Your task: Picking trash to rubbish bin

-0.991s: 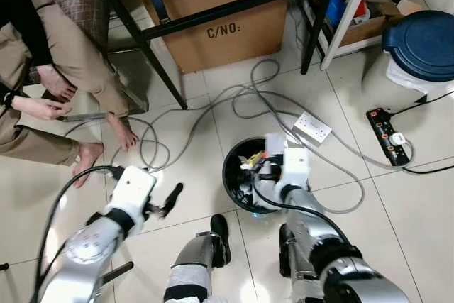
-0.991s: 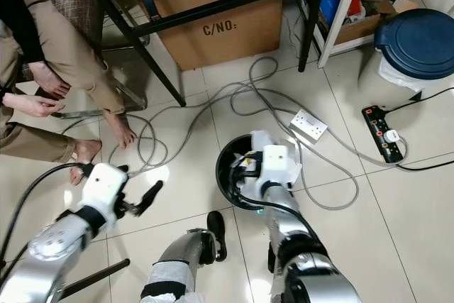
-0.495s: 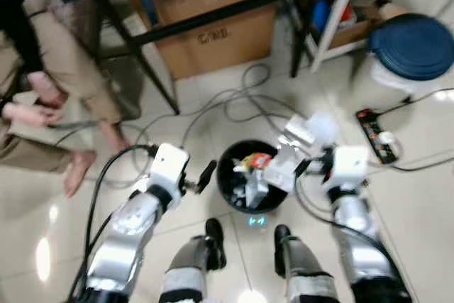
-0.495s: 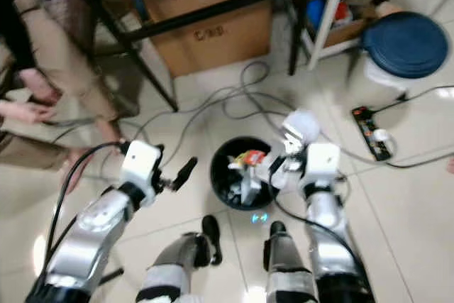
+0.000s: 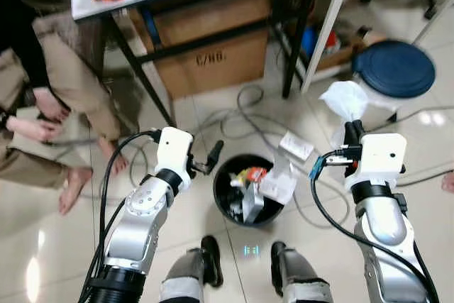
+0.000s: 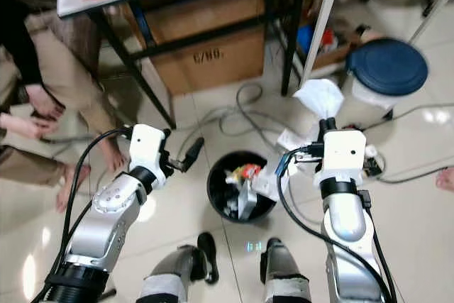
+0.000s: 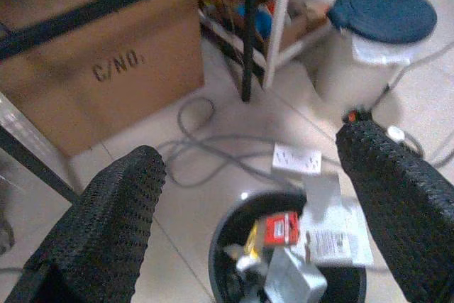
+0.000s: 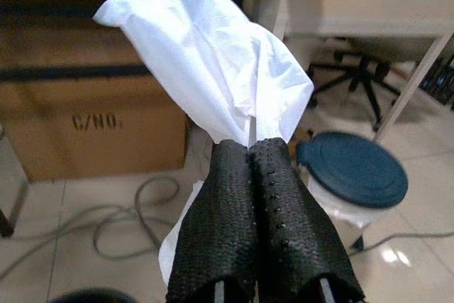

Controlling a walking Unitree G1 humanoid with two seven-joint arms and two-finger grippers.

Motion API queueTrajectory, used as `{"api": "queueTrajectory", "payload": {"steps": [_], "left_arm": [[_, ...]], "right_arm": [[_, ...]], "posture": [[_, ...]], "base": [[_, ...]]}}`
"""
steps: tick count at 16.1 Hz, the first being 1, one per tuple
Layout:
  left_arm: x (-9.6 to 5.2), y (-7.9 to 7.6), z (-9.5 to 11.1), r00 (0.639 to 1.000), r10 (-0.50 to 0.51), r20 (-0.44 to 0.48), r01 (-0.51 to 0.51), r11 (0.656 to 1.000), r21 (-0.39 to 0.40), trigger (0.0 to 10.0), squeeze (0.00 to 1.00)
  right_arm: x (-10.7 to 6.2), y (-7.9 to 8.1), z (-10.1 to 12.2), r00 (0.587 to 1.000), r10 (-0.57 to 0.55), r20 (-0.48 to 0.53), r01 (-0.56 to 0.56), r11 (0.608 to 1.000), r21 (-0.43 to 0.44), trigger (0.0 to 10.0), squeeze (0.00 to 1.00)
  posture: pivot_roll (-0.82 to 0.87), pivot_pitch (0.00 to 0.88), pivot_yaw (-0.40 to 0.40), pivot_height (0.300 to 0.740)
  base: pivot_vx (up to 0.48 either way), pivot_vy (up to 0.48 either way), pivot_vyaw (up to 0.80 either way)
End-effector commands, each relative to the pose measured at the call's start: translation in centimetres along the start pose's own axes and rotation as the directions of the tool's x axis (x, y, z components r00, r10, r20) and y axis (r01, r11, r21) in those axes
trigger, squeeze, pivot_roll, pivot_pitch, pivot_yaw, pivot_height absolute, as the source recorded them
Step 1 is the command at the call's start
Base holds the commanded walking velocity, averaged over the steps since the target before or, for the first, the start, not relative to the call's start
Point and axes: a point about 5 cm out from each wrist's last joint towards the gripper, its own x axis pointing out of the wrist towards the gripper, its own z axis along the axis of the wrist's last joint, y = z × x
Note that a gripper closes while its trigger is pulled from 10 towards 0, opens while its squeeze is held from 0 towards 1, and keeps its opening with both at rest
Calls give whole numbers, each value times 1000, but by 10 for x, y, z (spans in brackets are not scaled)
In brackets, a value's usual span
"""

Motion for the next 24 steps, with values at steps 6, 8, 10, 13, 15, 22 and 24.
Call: {"api": "queueTrajectory", "payload": {"steps": [6, 8, 10, 13, 15, 22, 24], "left_arm": [[-13, 32, -4, 983, 183, 32, -183, 983, 11, 10000, 0], [-18, 42, -7, 965, 258, 45, -259, 966, 20, 10000, 0], [-28, 49, -7, 965, 256, 61, -258, 965, 38, 10000, 0], [-32, 47, -16, 991, 136, 5, -136, 991, 3, 10000, 0], [-32, 58, -21, 992, 125, -10, -124, 991, 45, 10000, 0], [-37, 68, -14, 982, 185, 31, -187, 982, 42, 10000, 0], [-35, 64, -15, 983, 179, 30, -180, 983, 29, 10000, 0]], "right_arm": [[-19, -9, 14, 998, -62, -25, 62, 998, -9, 0, 0], [-21, -5, 15, 998, -45, -34, 45, 999, -3, 0, 0], [-30, 2, 12, 998, -21, -58, 21, 1000, -8, 0, 0], [-31, 2, 9, 997, -14, -76, 14, 1000, -9, 0, 0], [-30, -1, 10, 997, -23, -73, 21, 1000, -23, 0, 0], [-38, -4, 7, 994, -58, -96, 55, 998, -36, 0, 0], [-37, -3, 6, 994, -50, -99, 47, 998, -31, 0, 0]], "posture": [[-144, 151, 104, 740], [-146, 143, 97, 740], [-143, 140, 89, 740], [-143, 133, 80, 740], [-145, 131, 74, 740], [-148, 133, 79, 740], [-147, 133, 77, 740]], "base": [[0, 0, 0], [0, 0, 0], [0, 0, 0], [0, 0, 0], [0, 0, 0], [0, 0, 0], [0, 0, 0]]}}
